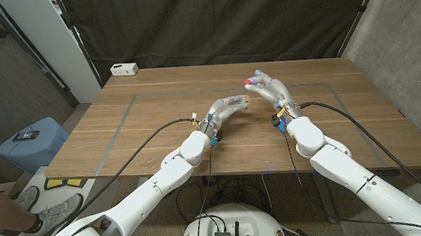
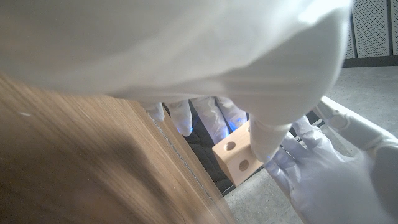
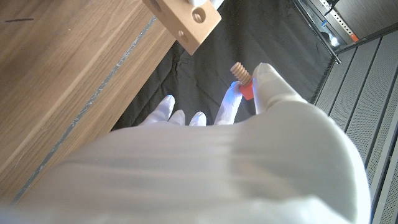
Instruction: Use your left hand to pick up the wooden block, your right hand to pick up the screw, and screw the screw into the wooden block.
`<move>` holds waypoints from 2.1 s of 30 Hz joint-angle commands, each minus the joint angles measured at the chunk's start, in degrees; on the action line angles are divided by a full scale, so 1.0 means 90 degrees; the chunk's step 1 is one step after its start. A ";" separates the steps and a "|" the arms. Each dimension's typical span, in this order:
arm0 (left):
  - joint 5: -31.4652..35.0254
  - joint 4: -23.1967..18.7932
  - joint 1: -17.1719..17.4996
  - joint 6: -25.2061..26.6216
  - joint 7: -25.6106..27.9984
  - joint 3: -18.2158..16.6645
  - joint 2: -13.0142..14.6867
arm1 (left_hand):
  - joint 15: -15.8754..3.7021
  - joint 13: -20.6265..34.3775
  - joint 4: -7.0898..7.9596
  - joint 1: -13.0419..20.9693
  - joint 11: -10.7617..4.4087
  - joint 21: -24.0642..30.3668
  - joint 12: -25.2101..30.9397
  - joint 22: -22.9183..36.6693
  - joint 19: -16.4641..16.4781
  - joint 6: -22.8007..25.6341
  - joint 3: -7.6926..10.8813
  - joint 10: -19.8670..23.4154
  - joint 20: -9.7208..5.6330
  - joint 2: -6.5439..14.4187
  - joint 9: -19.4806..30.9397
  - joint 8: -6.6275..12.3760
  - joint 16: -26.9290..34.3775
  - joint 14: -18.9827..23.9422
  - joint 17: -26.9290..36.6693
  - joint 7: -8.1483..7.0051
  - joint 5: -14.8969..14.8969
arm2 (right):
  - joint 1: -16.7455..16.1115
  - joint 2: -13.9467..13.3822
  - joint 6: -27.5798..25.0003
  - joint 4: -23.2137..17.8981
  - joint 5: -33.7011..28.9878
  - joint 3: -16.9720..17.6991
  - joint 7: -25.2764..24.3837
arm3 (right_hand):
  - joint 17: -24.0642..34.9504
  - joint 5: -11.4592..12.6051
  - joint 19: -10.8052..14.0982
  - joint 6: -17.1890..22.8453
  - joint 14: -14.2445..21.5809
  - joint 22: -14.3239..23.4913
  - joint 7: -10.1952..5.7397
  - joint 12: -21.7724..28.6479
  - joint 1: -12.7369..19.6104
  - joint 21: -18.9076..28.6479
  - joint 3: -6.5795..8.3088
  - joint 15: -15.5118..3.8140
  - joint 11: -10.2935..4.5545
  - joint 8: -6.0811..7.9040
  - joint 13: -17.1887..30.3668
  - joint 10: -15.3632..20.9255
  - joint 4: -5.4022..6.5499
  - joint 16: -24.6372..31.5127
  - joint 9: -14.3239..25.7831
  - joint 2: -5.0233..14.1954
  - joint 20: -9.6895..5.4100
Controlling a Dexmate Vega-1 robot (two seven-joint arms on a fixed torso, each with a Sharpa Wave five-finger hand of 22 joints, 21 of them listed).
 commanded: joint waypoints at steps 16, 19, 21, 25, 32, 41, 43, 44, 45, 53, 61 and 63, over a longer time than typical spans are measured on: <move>0.0036 -0.0082 0.0028 0.0042 0.0035 -0.0020 0.0038 | -0.0575 0.0008 0.0010 0.0044 -0.0004 0.0043 0.0012 0.0010 0.0004 0.0025 -0.0018 -0.0034 0.0049 0.0051 0.0032 0.0045 0.0005 0.0009 0.0013 -0.0008 -0.0019 | 0.0012 0.0026 0.0086 0.0085 -0.0070 -0.0079 0.0065 | 0.0025 0.0029 0.0037 -0.0004 0.0025 0.0039 0.0004 -0.0004 0.0028 0.0022 -0.0028 -0.0027 0.0013 0.0046 0.0021 0.0010 -0.0015 0.0000 -0.0017 -0.0032 -0.0023; 0.0036 -0.0088 0.0035 0.0038 0.0034 -0.0022 0.0044 | -0.0566 0.0007 0.0010 0.0044 -0.0004 0.0043 0.0011 0.0010 0.0004 0.0024 -0.0019 -0.0035 0.0049 0.0051 0.0032 0.0044 0.0004 0.0006 0.0013 -0.0011 -0.0020 | 0.0004 0.0025 0.0077 0.0076 -0.0070 -0.0082 0.0068 | 0.0027 0.0030 0.0036 0.0000 0.0016 0.0039 0.0006 -0.0004 0.0027 0.0021 -0.0030 -0.0034 0.0007 0.0049 0.0021 0.0009 -0.0014 -0.0004 -0.0019 -0.0030 -0.0023; 0.0035 -0.0087 0.0036 0.0034 0.0030 -0.0022 0.0046 | -0.0567 0.0006 0.0012 0.0042 -0.0004 0.0043 0.0011 0.0010 0.0004 0.0020 -0.0020 -0.0035 0.0050 0.0053 0.0032 0.0043 0.0004 0.0006 0.0014 -0.0005 -0.0020 | -0.0002 0.0027 0.0054 0.0067 -0.0065 -0.0082 0.0062 | 0.0027 0.0030 0.0036 -0.0001 0.0021 0.0039 0.0005 -0.0003 0.0027 0.0022 -0.0032 -0.0038 0.0007 0.0050 0.0021 0.0010 -0.0013 -0.0002 -0.0020 -0.0029 -0.0019; 0.0044 -0.0088 0.0037 0.0025 0.0031 -0.0021 0.0049 | -0.0569 0.0007 0.0012 0.0043 -0.0004 0.0043 0.0015 0.0010 0.0005 0.0027 -0.0023 -0.0028 0.0046 0.0051 0.0032 0.0046 0.0003 0.0004 0.0013 0.0001 -0.0020 | -0.0011 0.0007 0.0016 0.0047 -0.0081 -0.0086 0.0062 | 0.0029 0.0032 0.0032 0.0003 0.0021 0.0039 0.0004 -0.0003 0.0030 0.0020 -0.0034 -0.0048 -0.0001 0.0054 0.0021 0.0010 -0.0012 -0.0002 -0.0023 -0.0023 -0.0023; 0.0053 -0.0101 0.0054 0.0008 0.0046 -0.0026 0.0051 | -0.0569 0.0008 0.0013 0.0043 -0.0004 0.0042 0.0017 0.0010 0.0003 0.0029 -0.0025 -0.0025 0.0049 0.0054 0.0032 0.0047 0.0006 0.0010 0.0014 -0.0005 -0.0021 | -0.0020 -0.0012 0.0057 0.0058 -0.0103 -0.0097 0.0088 | 0.0031 0.0033 0.0028 0.0006 0.0019 0.0039 0.0005 -0.0007 0.0030 0.0018 -0.0040 -0.0050 0.0000 0.0059 0.0022 -0.0002 -0.0010 -0.0003 -0.0029 -0.0021 -0.0023; 0.0071 -0.0126 0.0070 0.0002 0.0065 -0.0029 0.0056 | -0.0572 0.0007 0.0010 0.0048 -0.0004 0.0041 0.0017 0.0010 0.0001 0.0031 -0.0028 -0.0028 0.0050 0.0052 0.0032 0.0048 0.0005 0.0009 0.0013 0.0009 -0.0021 | -0.0035 -0.0017 0.0122 0.0093 -0.0115 -0.0113 0.0121 | 0.0033 0.0034 0.0025 0.0009 0.0008 0.0039 -0.0006 -0.0010 0.0035 0.0017 -0.0049 -0.0063 -0.0020 0.0067 0.0022 -0.0017 -0.0012 -0.0009 -0.0037 -0.0019 -0.0022; 0.0080 -0.0134 0.0072 0.0003 0.0069 -0.0029 0.0060 | -0.0576 0.0007 0.0009 0.0049 -0.0004 0.0040 0.0016 0.0010 -0.0001 0.0023 -0.0029 -0.0029 0.0051 0.0050 0.0032 0.0045 0.0005 0.0011 0.0013 0.0004 -0.0021 | -0.0038 -0.0006 0.0145 0.0108 -0.0112 -0.0115 0.0121 | 0.0034 0.0034 0.0019 0.0008 0.0007 0.0039 -0.0024 -0.0013 0.0037 0.0015 -0.0052 -0.0063 -0.0022 0.0068 0.0023 -0.0025 -0.0012 -0.0009 -0.0039 -0.0018 -0.0021; 0.0083 -0.0136 0.0074 0.0001 0.0073 -0.0030 0.0060 | -0.0573 0.0007 0.0009 0.0050 -0.0004 0.0040 0.0016 0.0010 -0.0002 0.0025 -0.0029 -0.0029 0.0050 0.0051 0.0032 0.0046 0.0004 0.0009 0.0013 0.0002 -0.0021 | -0.0040 -0.0003 0.0144 0.0110 -0.0118 -0.0116 0.0114 | 0.0034 0.0034 0.0020 0.0010 0.0008 0.0039 -0.0016 -0.0013 0.0038 0.0015 -0.0053 -0.0065 -0.0023 0.0070 0.0023 -0.0026 -0.0012 -0.0009 -0.0040 -0.0018 -0.0022; 0.0083 -0.0138 0.0076 -0.0002 0.0072 -0.0030 0.0061 | -0.0570 0.0007 0.0009 0.0050 -0.0004 0.0039 0.0017 0.0010 -0.0004 0.0023 -0.0029 -0.0029 0.0053 0.0052 0.0032 0.0045 0.0004 0.0009 0.0013 0.0003 -0.0021 | -0.0045 0.0004 0.0146 0.0110 -0.0121 -0.0116 0.0103 | 0.0034 0.0035 0.0019 0.0008 0.0008 0.0039 -0.0020 -0.0014 0.0039 0.0015 -0.0053 -0.0068 -0.0021 0.0069 0.0023 -0.0029 -0.0013 -0.0009 -0.0041 -0.0016 -0.0021; 0.0116 -0.0158 0.0088 -0.0011 0.0092 -0.0026 0.0063 | -0.0567 0.0007 0.0012 0.0053 -0.0004 0.0040 0.0016 0.0010 -0.0002 0.0019 -0.0031 -0.0033 0.0050 0.0059 0.0032 0.0044 0.0004 0.0005 0.0014 0.0013 -0.0021 | -0.0060 0.0007 0.0191 0.0133 -0.0140 -0.0126 0.0112 | 0.0037 0.0036 0.0013 0.0010 0.0005 0.0039 -0.0015 -0.0017 0.0044 0.0013 -0.0059 -0.0060 -0.0024 0.0076 0.0023 -0.0044 -0.0012 -0.0011 -0.0048 -0.0011 -0.0024; 0.0128 -0.0173 0.0102 -0.0027 0.0112 -0.0036 0.0063 | -0.0570 0.0007 0.0009 0.0057 -0.0004 0.0040 0.0016 0.0010 -0.0001 0.0022 -0.0035 -0.0036 0.0054 0.0055 0.0032 0.0045 0.0004 0.0008 0.0013 0.0022 -0.0021 | -0.0063 0.0000 0.0210 0.0147 -0.0145 -0.0129 0.0135 | 0.0040 0.0037 0.0010 0.0003 0.0001 0.0039 -0.0029 -0.0016 0.0049 0.0013 -0.0065 -0.0068 -0.0040 0.0079 0.0024 -0.0049 -0.0011 -0.0012 -0.0056 -0.0003 -0.0024; 0.0125 -0.0178 0.0106 -0.0031 0.0111 -0.0039 0.0065 | -0.0571 0.0008 0.0007 0.0060 -0.0003 0.0041 0.0017 0.0010 0.0001 0.0027 -0.0036 -0.0036 0.0052 0.0053 0.0032 0.0047 0.0004 0.0010 0.0012 0.0014 -0.0021 | -0.0062 -0.0002 0.0219 0.0152 -0.0140 -0.0130 0.0148 | 0.0040 0.0038 0.0009 0.0004 0.0001 0.0039 -0.0041 -0.0015 0.0052 0.0012 -0.0065 -0.0072 -0.0043 0.0081 0.0024 -0.0048 -0.0012 -0.0012 -0.0057 0.0000 -0.0024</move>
